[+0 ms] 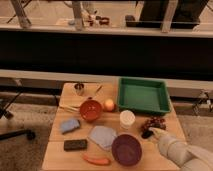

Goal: Wipe table surface with brush

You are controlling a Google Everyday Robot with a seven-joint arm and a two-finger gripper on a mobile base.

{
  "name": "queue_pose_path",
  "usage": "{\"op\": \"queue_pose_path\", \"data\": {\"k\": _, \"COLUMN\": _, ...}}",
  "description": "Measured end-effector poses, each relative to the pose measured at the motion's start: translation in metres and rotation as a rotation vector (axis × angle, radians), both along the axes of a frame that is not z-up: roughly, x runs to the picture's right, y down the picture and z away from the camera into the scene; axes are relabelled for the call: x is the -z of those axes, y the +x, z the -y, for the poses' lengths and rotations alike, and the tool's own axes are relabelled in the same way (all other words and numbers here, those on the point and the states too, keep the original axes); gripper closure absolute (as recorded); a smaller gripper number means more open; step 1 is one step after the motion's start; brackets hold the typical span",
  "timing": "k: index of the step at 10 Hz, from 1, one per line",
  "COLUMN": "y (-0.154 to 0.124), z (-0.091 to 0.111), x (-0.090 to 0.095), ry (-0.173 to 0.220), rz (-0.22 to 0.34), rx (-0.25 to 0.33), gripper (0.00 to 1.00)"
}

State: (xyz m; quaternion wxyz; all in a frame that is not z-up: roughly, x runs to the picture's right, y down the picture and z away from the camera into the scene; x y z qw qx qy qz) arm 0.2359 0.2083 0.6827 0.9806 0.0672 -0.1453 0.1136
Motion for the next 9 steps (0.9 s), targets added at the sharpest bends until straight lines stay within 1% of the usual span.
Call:
{"op": "queue_pose_path", "data": {"k": 3, "y": 0.010, "z": -0.004, "x": -0.005, "ry": -0.018, "rz": -0.007, "rx": -0.014, "gripper": 1.00}}
{"op": "queue_pose_path", "data": {"k": 9, "y": 0.031, "z": -0.015, "x": 0.009, "ry": -0.012, "rz": 0.023, "rx": -0.059, "gripper": 1.00}}
